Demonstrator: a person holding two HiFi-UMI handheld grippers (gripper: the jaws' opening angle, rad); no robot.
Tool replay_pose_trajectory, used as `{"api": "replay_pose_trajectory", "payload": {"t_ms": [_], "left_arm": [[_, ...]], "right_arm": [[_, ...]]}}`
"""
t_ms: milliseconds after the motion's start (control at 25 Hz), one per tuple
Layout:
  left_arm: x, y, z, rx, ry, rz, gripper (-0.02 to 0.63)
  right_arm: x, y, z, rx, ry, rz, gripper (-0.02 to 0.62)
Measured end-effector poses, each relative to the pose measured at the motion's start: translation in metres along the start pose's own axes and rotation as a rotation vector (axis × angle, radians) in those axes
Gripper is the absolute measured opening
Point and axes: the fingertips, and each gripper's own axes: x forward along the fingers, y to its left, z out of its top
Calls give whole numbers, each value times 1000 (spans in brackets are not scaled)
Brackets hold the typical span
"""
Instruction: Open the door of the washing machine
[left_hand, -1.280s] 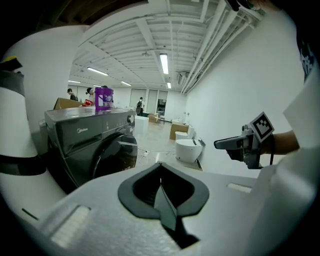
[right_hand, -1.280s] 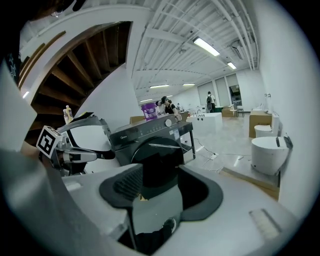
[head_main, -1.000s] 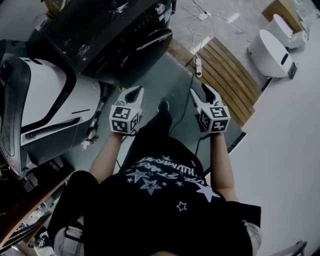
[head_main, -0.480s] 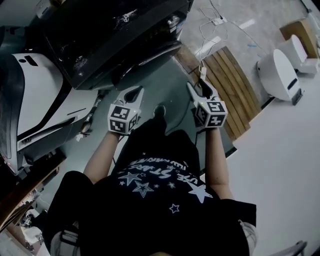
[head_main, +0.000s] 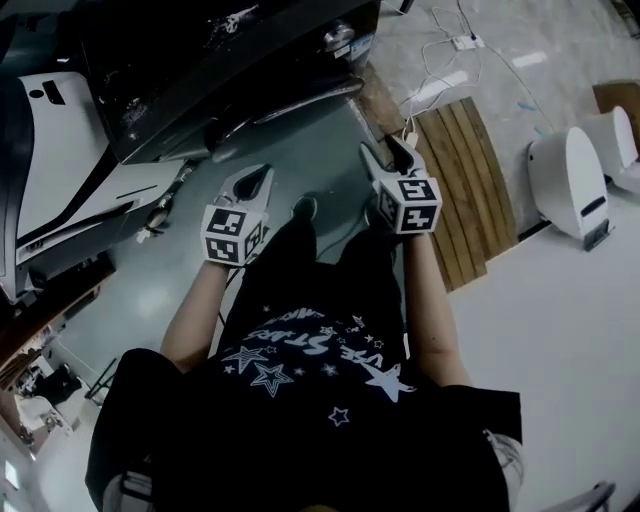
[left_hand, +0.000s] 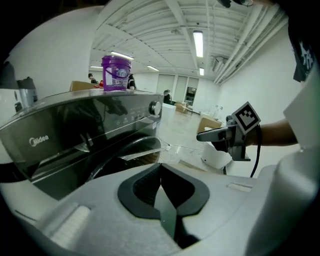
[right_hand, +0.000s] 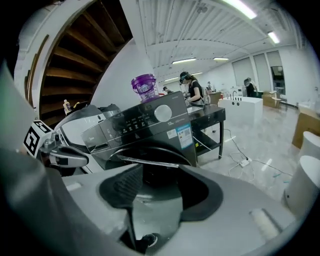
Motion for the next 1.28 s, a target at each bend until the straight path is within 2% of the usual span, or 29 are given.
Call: {"api": "replay_pose_trajectory", "payload": {"t_ms": [120,400,600,800,920,1080,1280], "left_arm": [[7,-14,-7,-94,-8,92,11],[15,-43,-32,-296,-34,257,11],[13,-48,-52,-347,-55,378,11],[10,-50,-83,-472,-75,482,11],[11,-56,-98,-521,-67,510,11],[14,-61,-112,-525,-43,502,11],[22,-63,-127,-573,-43,496,11]], "right_arm": [[10,-18,11,-54,31,85,222],[53,-45,18,-263,123,235,222],[96,-48,14,-368,143,295,224],[140,-48,9,-459,129,325,224],[162,-47,10,-523,114,317,222],[182,-41,9,-583,105,316,224],[202,-37,10,-666,117,324,222]]}}
